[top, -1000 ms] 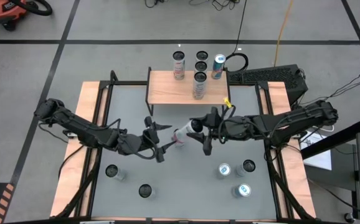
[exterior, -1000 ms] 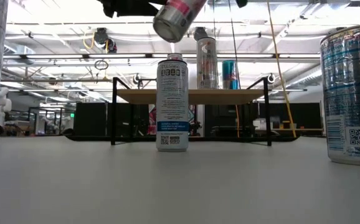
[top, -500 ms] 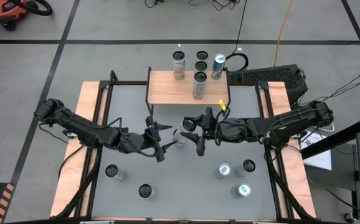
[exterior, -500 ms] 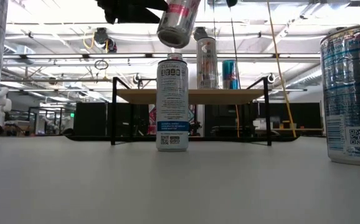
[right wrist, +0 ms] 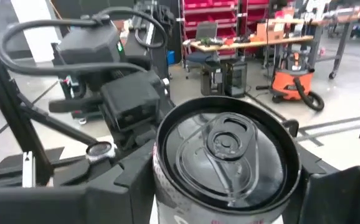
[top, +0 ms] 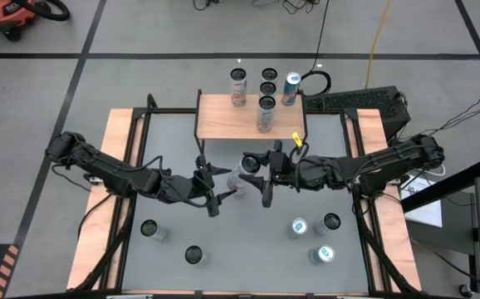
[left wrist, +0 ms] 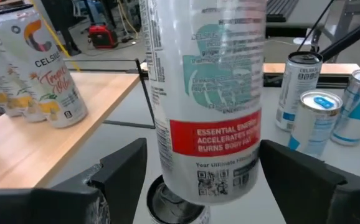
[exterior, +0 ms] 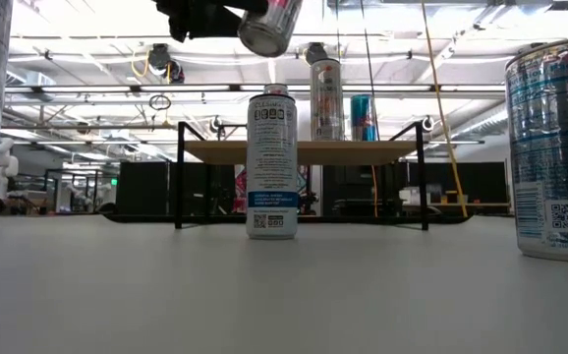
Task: Place canned beverage on shelf
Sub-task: Put the top white pink soda can on the shelf aligned with the other white pink soda can
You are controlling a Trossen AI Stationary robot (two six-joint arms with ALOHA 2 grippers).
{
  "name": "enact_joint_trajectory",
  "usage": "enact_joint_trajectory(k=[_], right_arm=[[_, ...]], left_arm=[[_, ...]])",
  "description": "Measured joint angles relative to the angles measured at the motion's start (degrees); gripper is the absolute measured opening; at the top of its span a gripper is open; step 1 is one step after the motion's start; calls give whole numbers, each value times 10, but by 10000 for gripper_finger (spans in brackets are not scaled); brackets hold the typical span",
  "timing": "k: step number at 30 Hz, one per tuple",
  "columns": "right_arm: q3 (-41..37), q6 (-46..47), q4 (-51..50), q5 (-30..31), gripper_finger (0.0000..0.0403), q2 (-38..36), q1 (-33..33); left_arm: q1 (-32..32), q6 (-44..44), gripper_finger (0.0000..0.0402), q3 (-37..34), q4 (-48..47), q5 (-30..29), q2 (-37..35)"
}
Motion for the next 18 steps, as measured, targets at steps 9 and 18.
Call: enact_joint_trajectory(k=[9, 18], right_arm=[[0, -48, 65, -10, 199, 32, 0], [0, -71, 101, -35, 199, 41, 0]], left_arm=[[4, 0, 300, 1, 42, 20, 0], [4, 0, 292, 1, 31, 40, 0]])
